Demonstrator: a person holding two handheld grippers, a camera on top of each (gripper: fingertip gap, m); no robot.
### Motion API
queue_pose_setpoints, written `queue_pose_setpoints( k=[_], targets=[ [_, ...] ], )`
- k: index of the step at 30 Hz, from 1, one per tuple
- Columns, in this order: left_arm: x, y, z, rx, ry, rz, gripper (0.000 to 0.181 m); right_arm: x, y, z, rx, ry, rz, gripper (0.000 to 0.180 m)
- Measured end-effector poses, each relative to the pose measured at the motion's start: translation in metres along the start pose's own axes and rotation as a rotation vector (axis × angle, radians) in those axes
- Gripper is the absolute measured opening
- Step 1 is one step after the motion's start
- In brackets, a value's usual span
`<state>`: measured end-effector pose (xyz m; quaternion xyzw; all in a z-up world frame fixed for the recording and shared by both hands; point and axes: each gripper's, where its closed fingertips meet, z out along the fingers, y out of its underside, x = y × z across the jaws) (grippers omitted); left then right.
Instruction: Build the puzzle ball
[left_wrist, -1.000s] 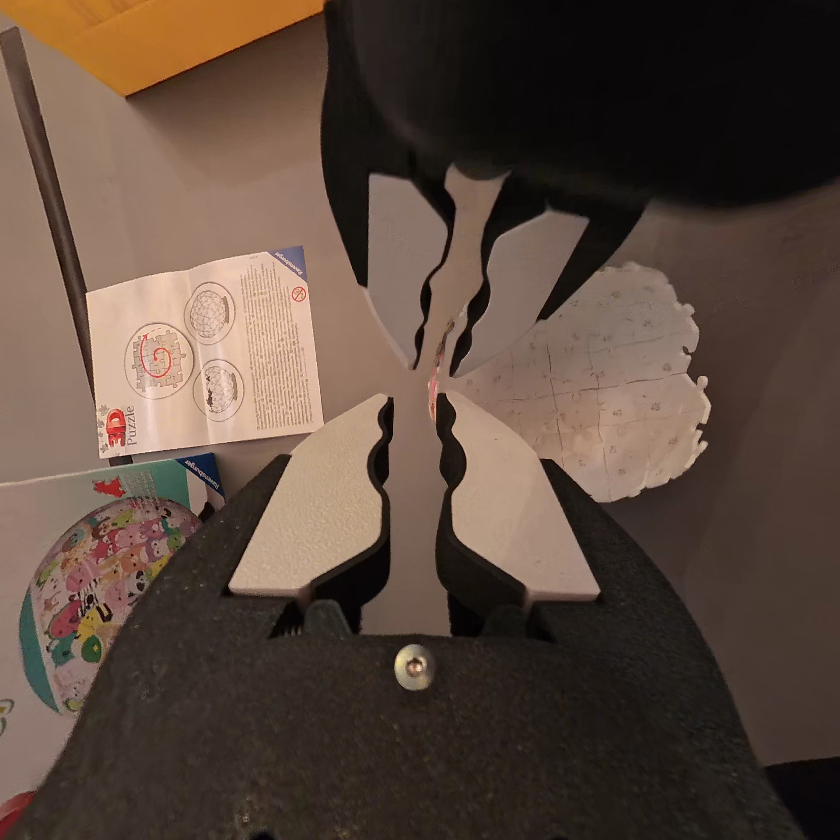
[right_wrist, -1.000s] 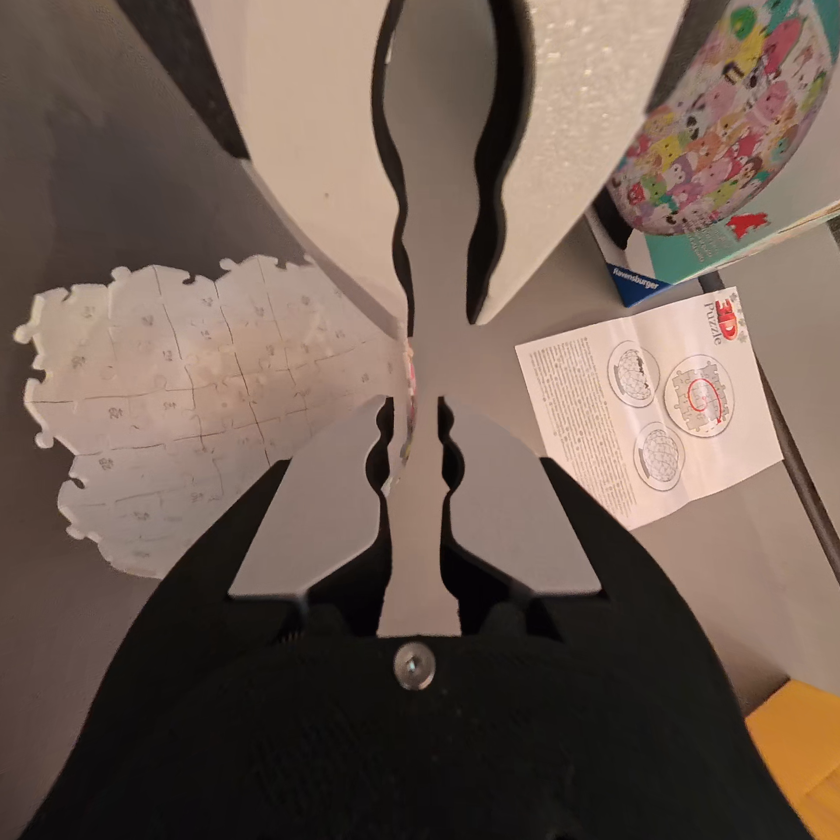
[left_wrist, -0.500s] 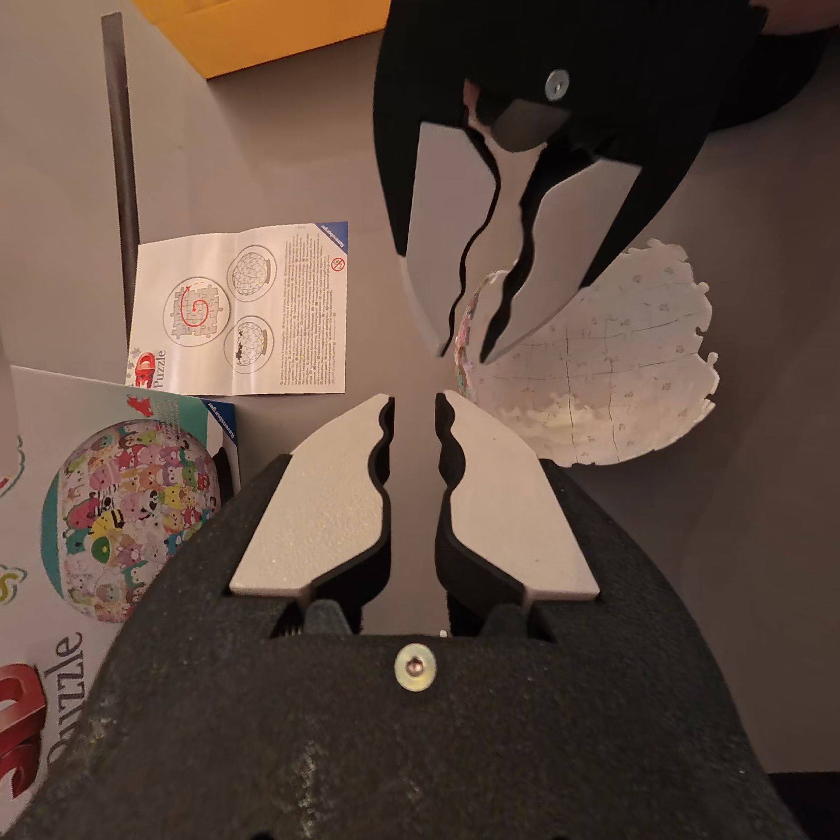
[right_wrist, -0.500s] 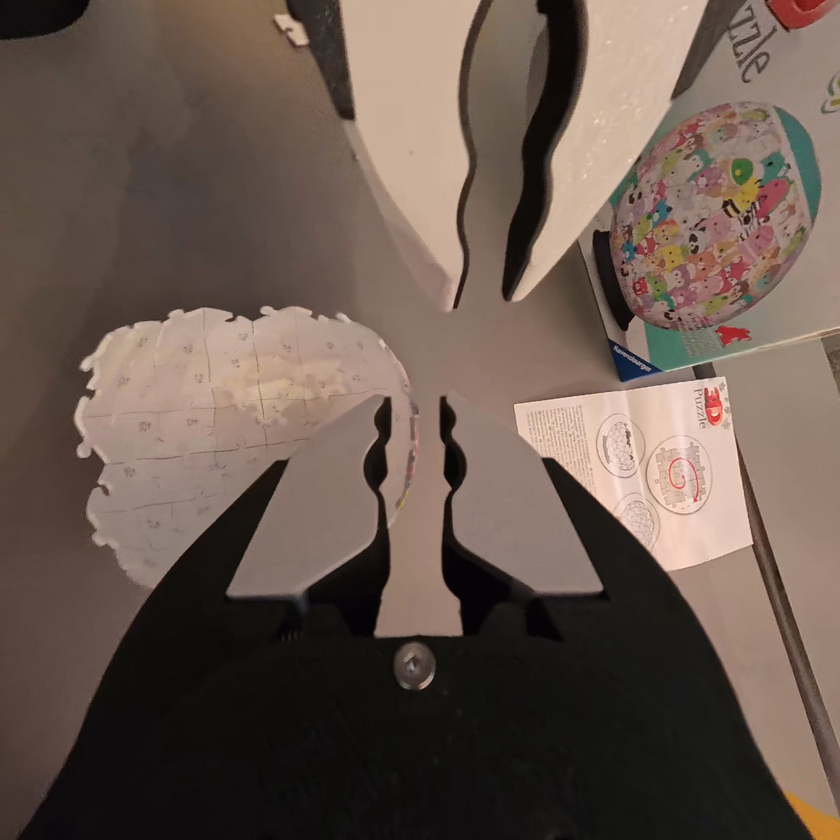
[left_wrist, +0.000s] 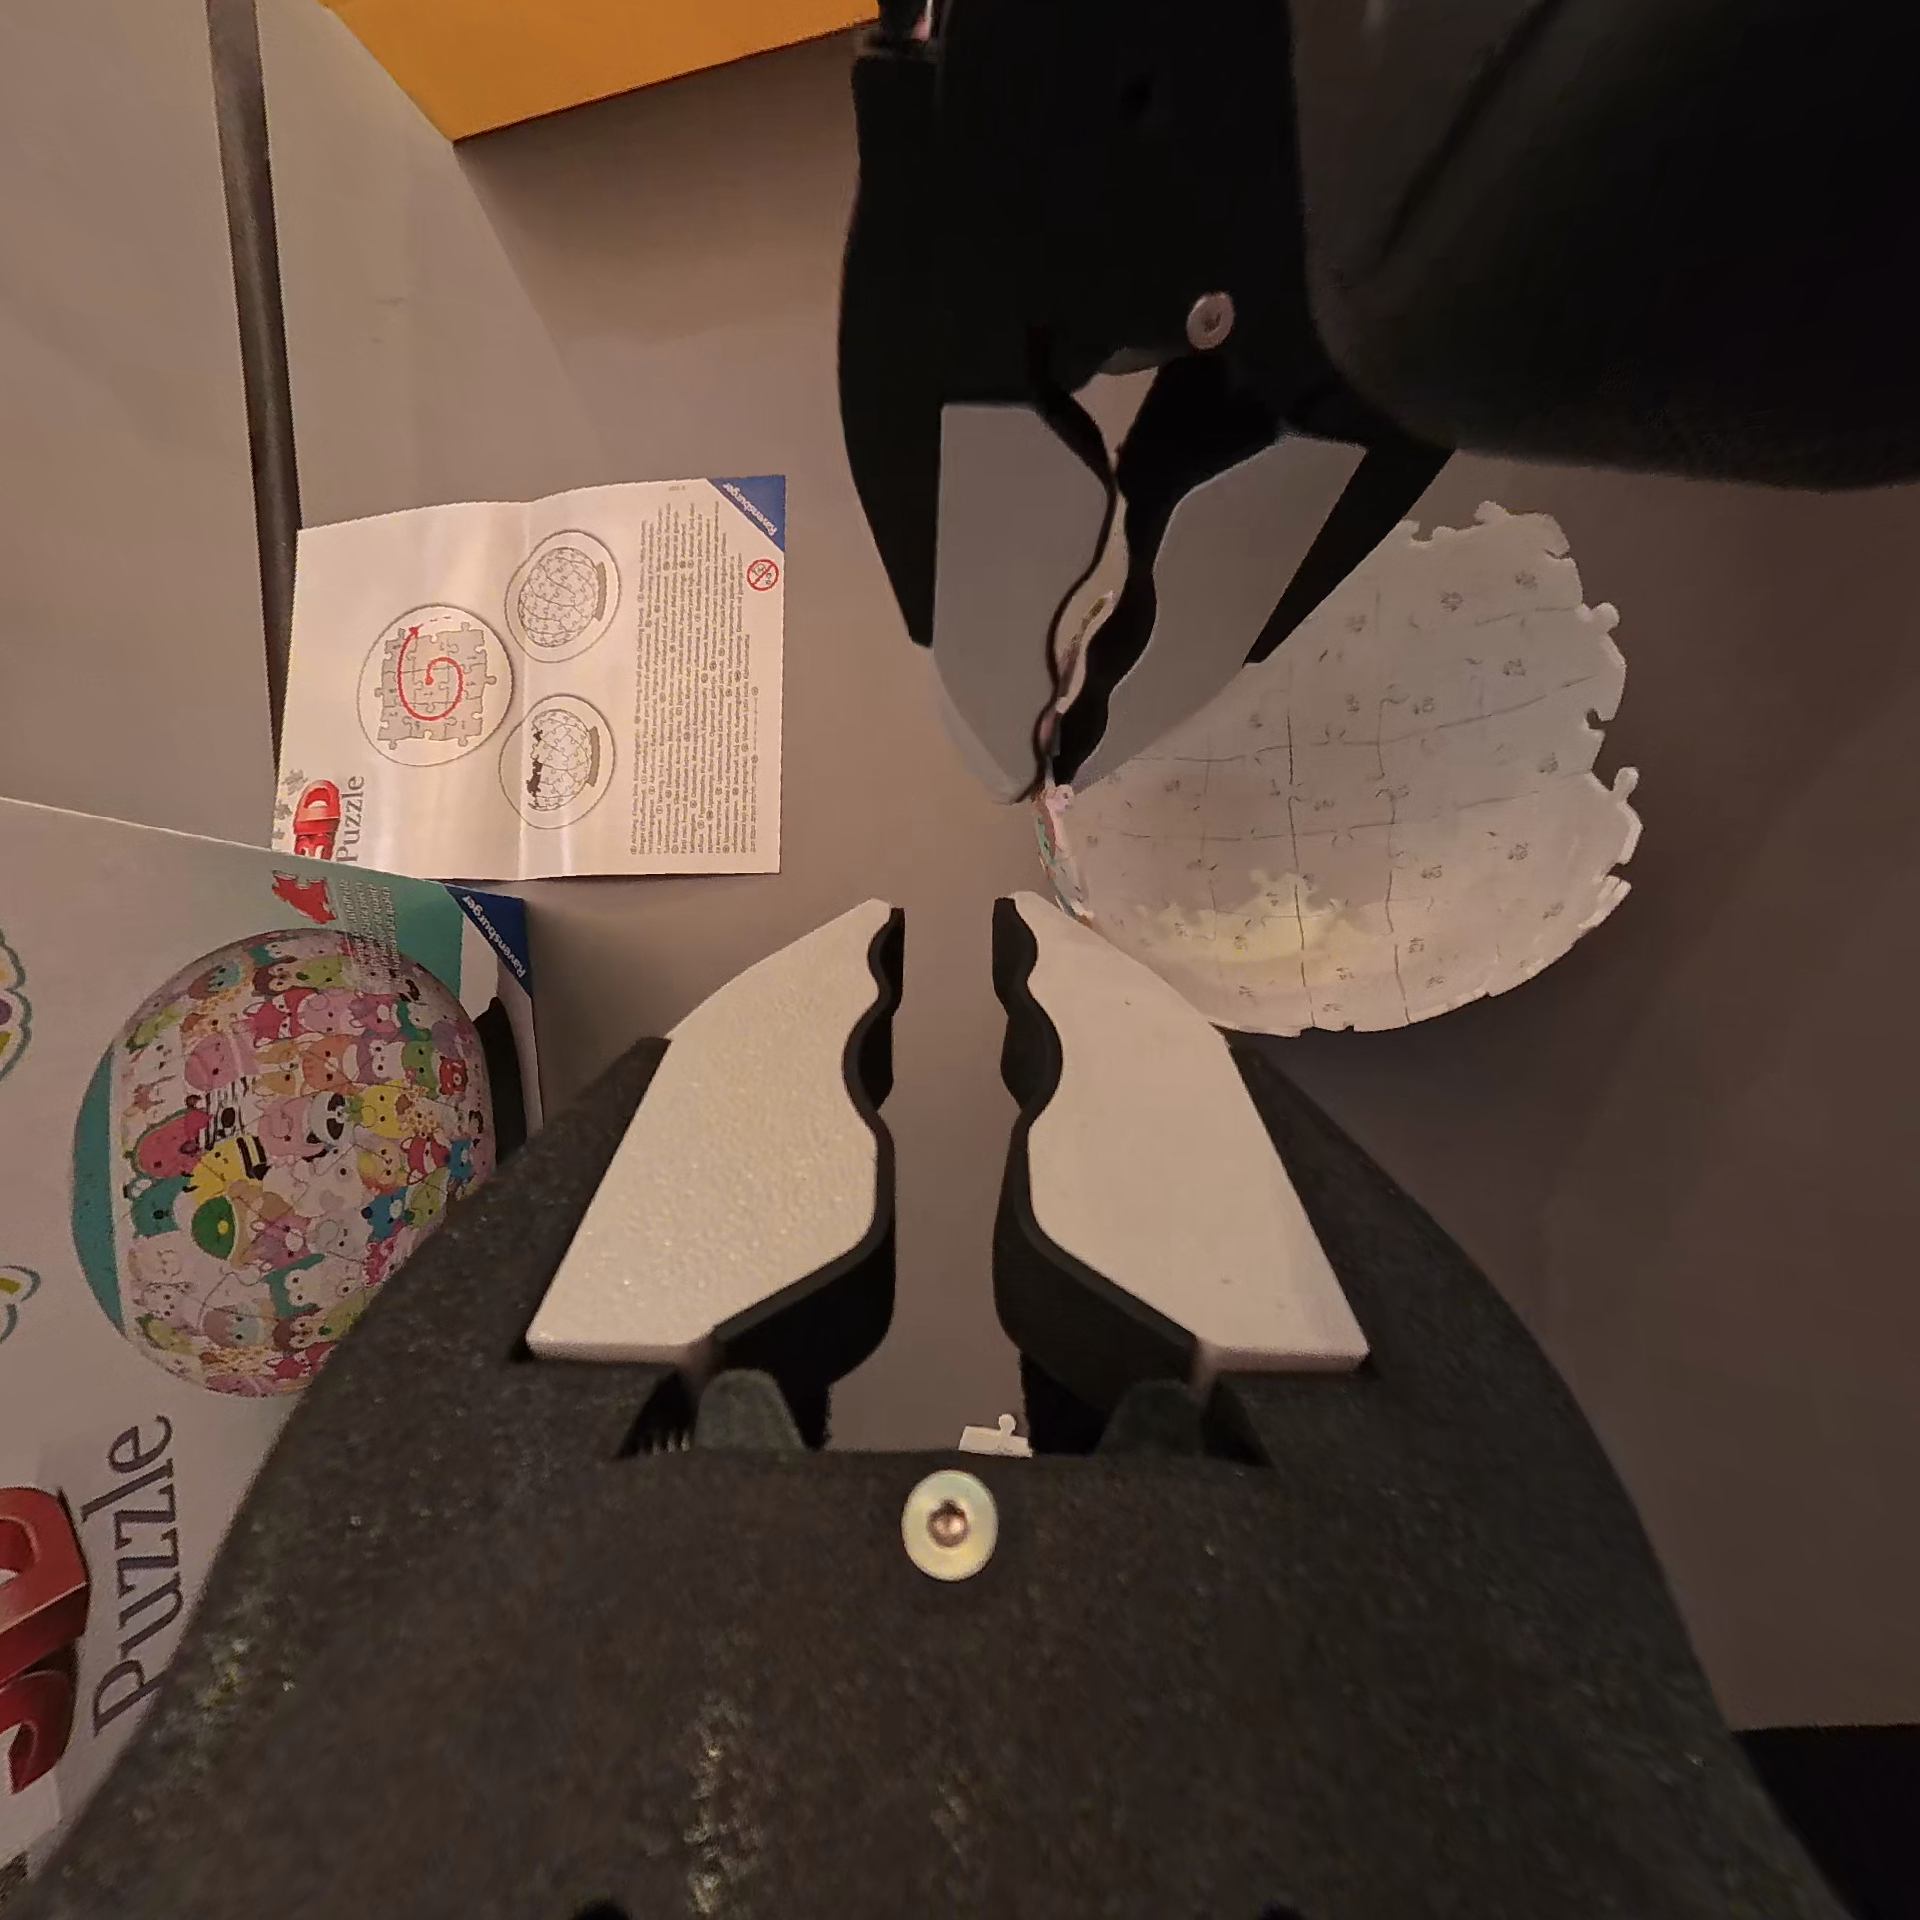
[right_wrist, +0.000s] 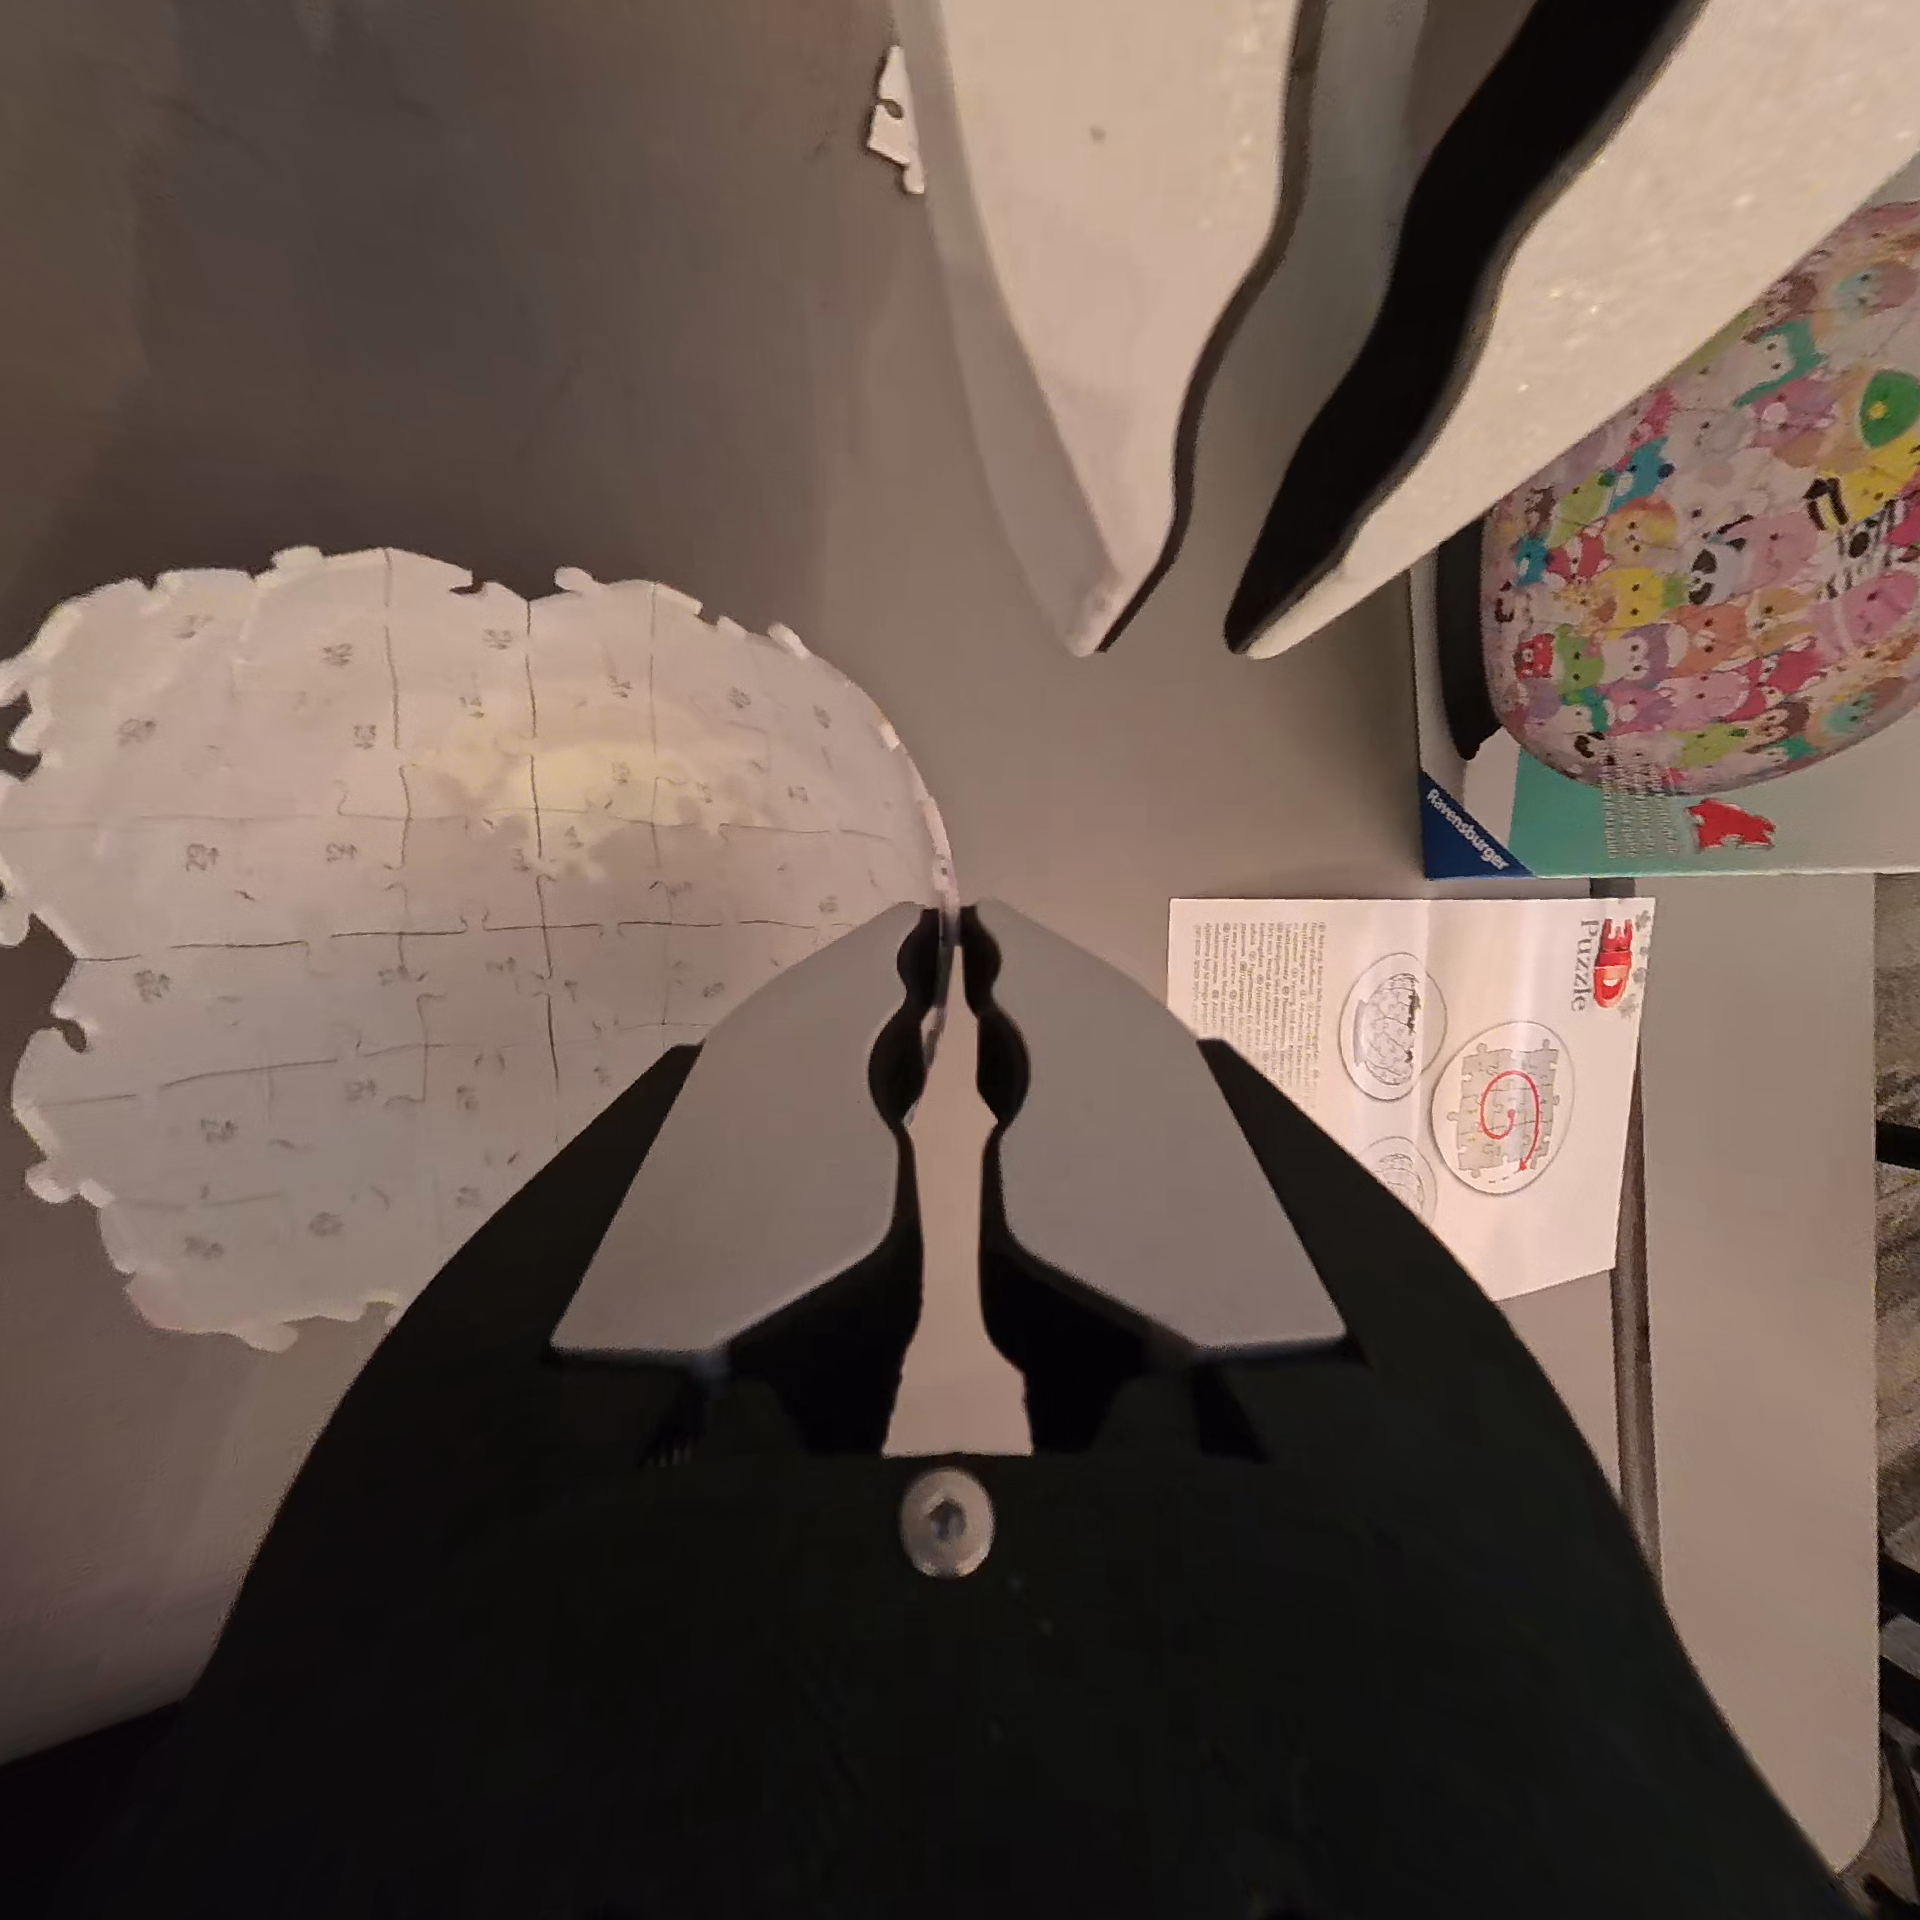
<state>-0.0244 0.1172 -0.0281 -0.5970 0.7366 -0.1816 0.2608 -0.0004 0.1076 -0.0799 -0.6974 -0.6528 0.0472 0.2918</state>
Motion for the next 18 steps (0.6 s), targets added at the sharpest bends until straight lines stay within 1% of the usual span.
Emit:
queue_pose_setpoints(
  k=[10, 15, 18],
  targets=[
    [0.0009, 0.0065, 0.0042, -0.005, 0.009, -0.009, 0.015, -0.0028, 0.0009, -0.0015, -0.014, -0.007, 0.05, 0.004],
    [0.0023, 0.0083, 0.0059, -0.012, 0.015, -0.01, 0.015, -0.0018, -0.0081, -0.008, 0.053, 0.025, 0.009, 0.004],
    [0.0027, 0.0083, 0.0067, -0.015, 0.017, -0.01, 0.015, -0.0016, -0.0084, -0.0076, 0.052, 0.022, 0.02, 0.004]
  ],
)
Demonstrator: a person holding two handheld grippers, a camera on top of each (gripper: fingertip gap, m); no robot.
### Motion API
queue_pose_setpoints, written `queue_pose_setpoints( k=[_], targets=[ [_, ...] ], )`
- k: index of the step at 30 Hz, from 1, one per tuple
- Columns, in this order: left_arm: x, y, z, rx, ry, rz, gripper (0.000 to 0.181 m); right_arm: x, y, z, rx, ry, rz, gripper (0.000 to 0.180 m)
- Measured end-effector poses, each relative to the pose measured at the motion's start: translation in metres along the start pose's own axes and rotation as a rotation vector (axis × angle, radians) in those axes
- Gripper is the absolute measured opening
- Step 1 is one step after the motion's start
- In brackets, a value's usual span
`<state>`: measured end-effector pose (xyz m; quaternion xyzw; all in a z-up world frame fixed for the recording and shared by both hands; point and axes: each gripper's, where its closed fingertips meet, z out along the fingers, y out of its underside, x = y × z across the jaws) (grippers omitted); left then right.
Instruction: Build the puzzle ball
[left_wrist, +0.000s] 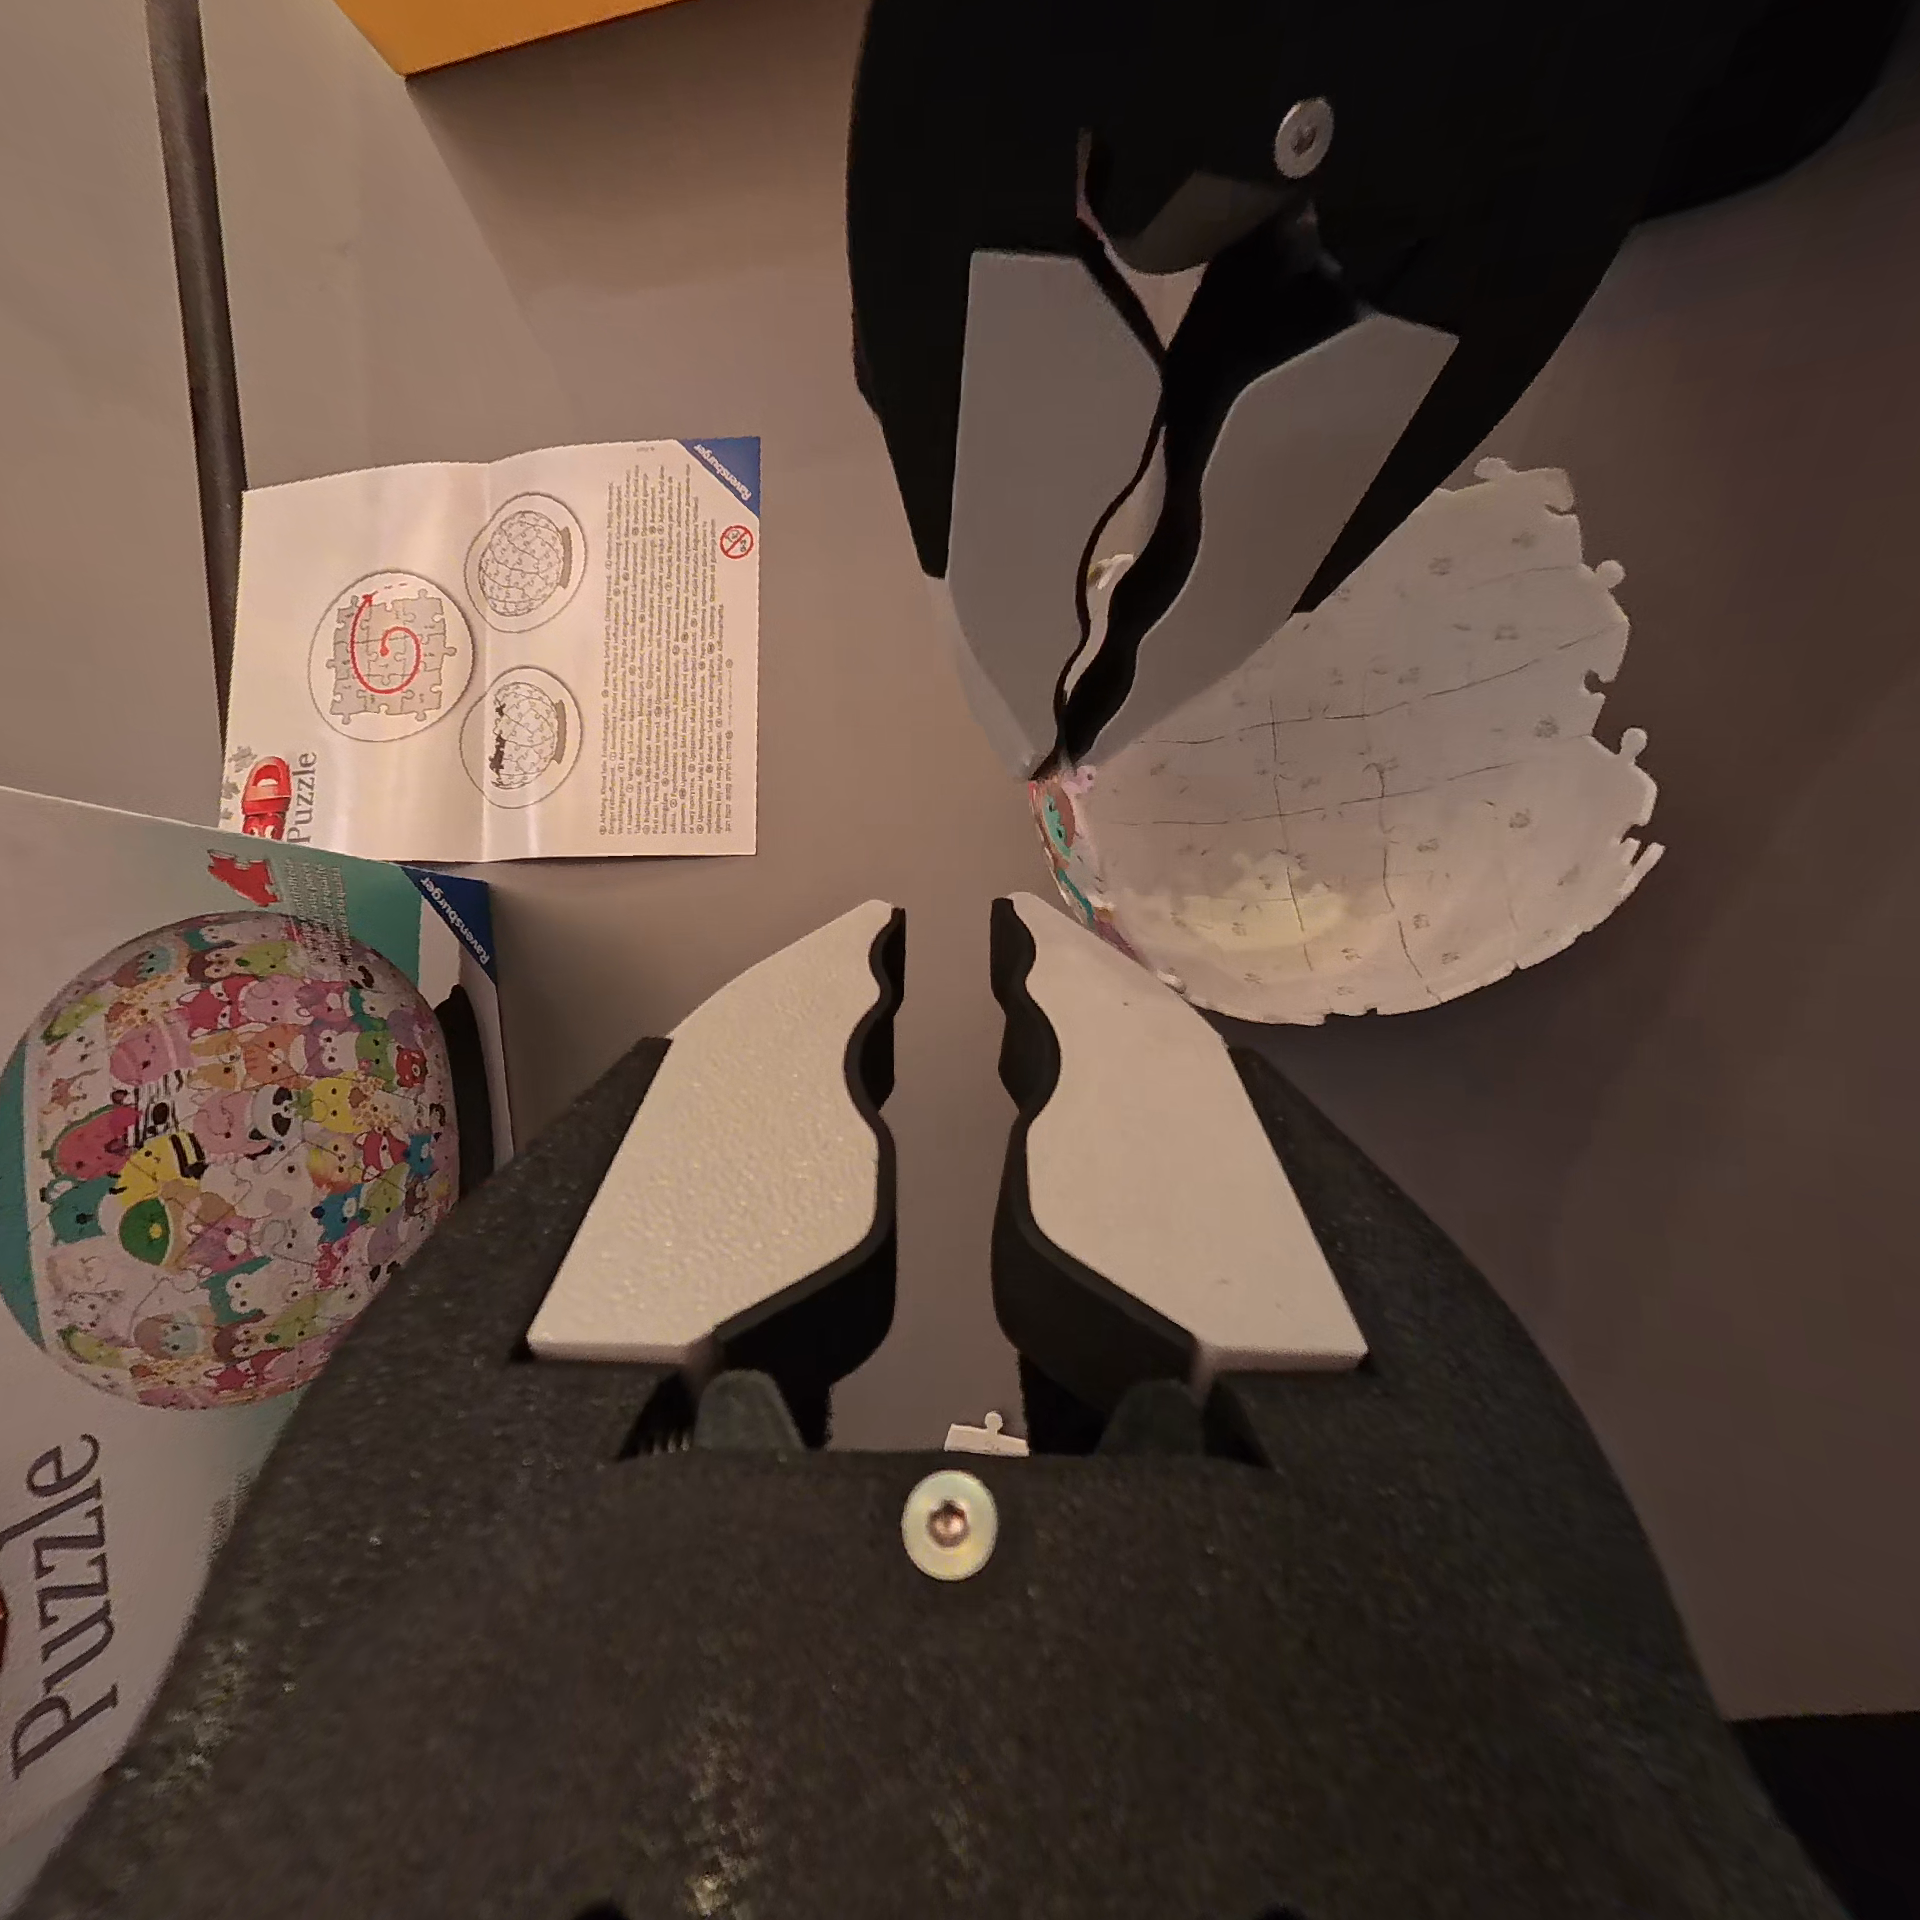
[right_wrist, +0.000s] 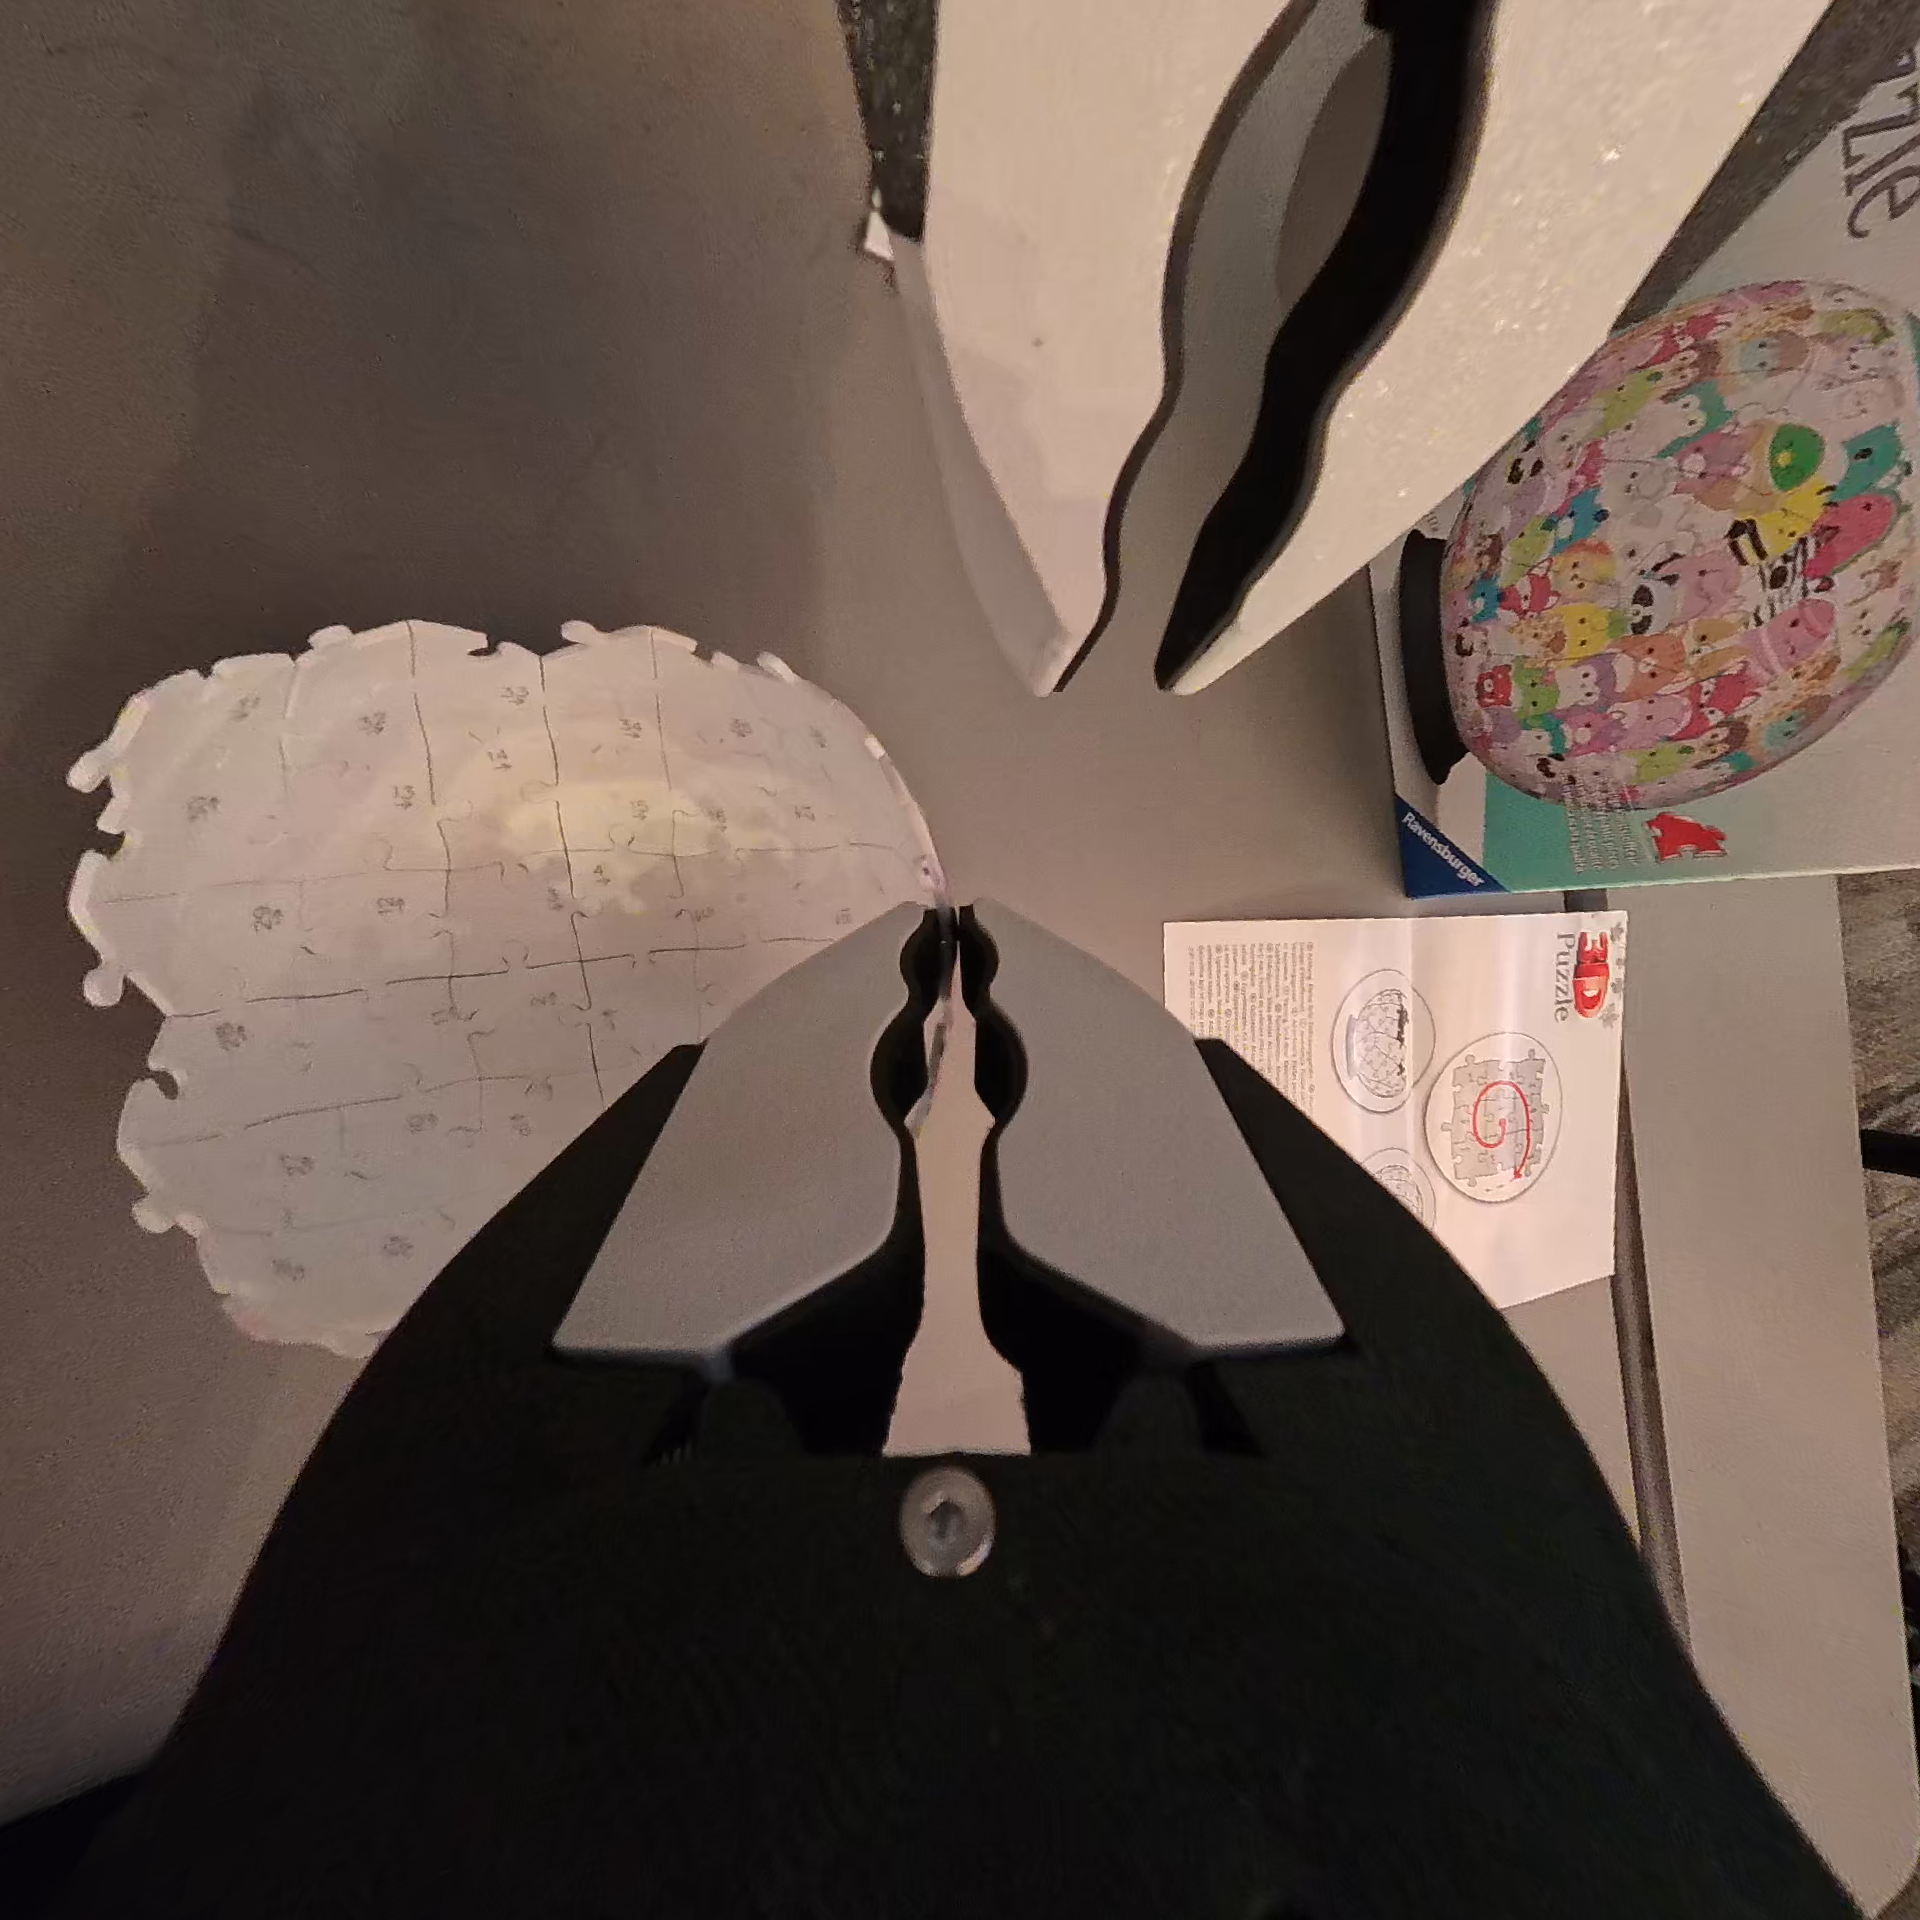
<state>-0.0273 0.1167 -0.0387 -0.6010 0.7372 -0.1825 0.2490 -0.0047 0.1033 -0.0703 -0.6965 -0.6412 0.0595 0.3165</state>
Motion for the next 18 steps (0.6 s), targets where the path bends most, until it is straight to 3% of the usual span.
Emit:
queue_pose_setpoints(
  k=[14, 18],
  targets=[
    [0.0, -0.001, 0.002, 0.003, 0.001, -0.001, 0.015, 0.001, 0.003, 0.003, -0.006, 0.011, 0.036, 0.004],
    [0.0, -0.002, 0.0, 0.009, -0.002, -0.001, 0.015, 0.006, -0.003, -0.013, 0.055, 0.014, 0.083, 0.018]
  ],
)
